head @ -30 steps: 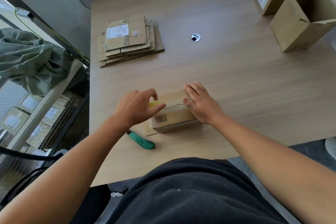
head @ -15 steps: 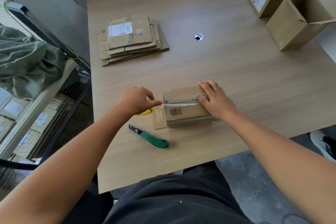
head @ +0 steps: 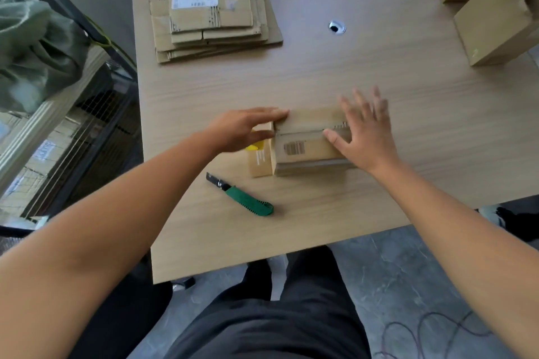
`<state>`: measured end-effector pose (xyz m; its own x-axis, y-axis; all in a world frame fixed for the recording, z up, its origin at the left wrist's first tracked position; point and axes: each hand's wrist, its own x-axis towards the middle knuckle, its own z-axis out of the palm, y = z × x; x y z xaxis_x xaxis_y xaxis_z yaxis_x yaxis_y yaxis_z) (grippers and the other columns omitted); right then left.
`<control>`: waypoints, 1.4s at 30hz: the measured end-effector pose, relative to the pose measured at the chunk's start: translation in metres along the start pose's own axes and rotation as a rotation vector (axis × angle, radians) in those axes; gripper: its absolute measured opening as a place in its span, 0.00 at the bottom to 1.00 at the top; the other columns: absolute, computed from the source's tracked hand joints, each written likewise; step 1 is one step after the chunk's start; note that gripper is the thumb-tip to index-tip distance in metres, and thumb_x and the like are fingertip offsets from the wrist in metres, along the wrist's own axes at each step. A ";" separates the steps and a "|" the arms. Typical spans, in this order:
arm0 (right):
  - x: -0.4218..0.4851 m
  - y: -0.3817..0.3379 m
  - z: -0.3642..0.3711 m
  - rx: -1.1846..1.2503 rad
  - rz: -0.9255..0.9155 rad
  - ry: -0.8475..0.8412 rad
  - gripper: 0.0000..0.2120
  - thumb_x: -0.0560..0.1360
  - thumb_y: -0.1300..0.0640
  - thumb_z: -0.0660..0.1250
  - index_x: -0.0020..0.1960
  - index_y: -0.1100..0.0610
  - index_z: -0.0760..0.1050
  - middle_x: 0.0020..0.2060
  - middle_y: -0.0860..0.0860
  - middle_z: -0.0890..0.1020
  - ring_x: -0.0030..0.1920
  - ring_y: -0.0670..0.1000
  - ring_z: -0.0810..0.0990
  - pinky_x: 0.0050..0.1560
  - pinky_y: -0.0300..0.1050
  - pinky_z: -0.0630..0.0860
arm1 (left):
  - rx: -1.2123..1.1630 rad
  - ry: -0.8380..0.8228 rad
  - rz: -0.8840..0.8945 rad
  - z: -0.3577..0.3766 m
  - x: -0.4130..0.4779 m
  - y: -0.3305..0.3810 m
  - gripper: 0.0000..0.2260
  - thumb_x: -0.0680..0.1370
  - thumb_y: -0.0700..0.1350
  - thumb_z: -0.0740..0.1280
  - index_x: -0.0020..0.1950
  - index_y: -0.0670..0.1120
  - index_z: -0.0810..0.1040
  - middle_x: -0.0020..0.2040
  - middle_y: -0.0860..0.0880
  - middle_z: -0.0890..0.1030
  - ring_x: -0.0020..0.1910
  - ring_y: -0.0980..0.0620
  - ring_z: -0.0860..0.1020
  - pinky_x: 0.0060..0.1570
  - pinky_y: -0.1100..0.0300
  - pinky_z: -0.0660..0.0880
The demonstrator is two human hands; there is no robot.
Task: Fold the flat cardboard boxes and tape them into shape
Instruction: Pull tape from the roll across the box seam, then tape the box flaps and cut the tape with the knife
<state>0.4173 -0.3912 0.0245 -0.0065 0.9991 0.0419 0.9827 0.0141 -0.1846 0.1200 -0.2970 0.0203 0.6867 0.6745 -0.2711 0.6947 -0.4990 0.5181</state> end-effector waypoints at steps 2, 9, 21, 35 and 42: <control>-0.017 -0.027 -0.004 0.121 -0.168 0.221 0.33 0.79 0.41 0.66 0.77 0.58 0.65 0.77 0.58 0.66 0.81 0.59 0.50 0.80 0.58 0.51 | -0.014 0.033 0.036 0.002 0.003 0.000 0.26 0.81 0.55 0.66 0.78 0.65 0.63 0.75 0.53 0.71 0.74 0.49 0.70 0.72 0.47 0.68; -0.110 -0.150 0.100 0.256 -0.413 -0.285 0.37 0.79 0.42 0.67 0.80 0.61 0.61 0.78 0.57 0.65 0.81 0.58 0.54 0.81 0.56 0.47 | -0.048 0.111 0.051 0.019 0.000 -0.001 0.24 0.80 0.59 0.65 0.76 0.63 0.67 0.71 0.55 0.75 0.67 0.49 0.75 0.66 0.48 0.72; -0.136 -0.134 0.100 0.485 -0.157 -0.414 0.20 0.84 0.53 0.60 0.72 0.63 0.69 0.58 0.58 0.75 0.56 0.57 0.74 0.57 0.53 0.72 | -0.011 0.081 -0.002 0.025 -0.007 0.011 0.25 0.80 0.60 0.65 0.77 0.64 0.65 0.73 0.55 0.73 0.69 0.49 0.73 0.67 0.50 0.71; -0.077 -0.105 -0.015 0.298 0.248 -0.191 0.22 0.85 0.52 0.57 0.70 0.67 0.70 0.77 0.60 0.66 0.78 0.58 0.61 0.78 0.54 0.57 | -0.194 0.277 -0.175 0.066 -0.020 0.045 0.27 0.79 0.63 0.65 0.77 0.60 0.66 0.69 0.51 0.77 0.65 0.45 0.77 0.59 0.48 0.77; -0.066 -0.117 -0.013 0.157 0.251 -0.407 0.25 0.84 0.48 0.53 0.65 0.68 0.73 0.81 0.62 0.51 0.82 0.59 0.47 0.80 0.62 0.49 | -0.488 0.356 -0.230 0.085 -0.058 0.043 0.12 0.81 0.51 0.67 0.62 0.48 0.80 0.55 0.52 0.79 0.57 0.50 0.78 0.56 0.54 0.75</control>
<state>0.3054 -0.4591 0.0555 0.1245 0.9066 -0.4033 0.9235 -0.2545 -0.2870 0.1283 -0.4039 -0.0100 0.3609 0.9157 -0.1766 0.5808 -0.0725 0.8108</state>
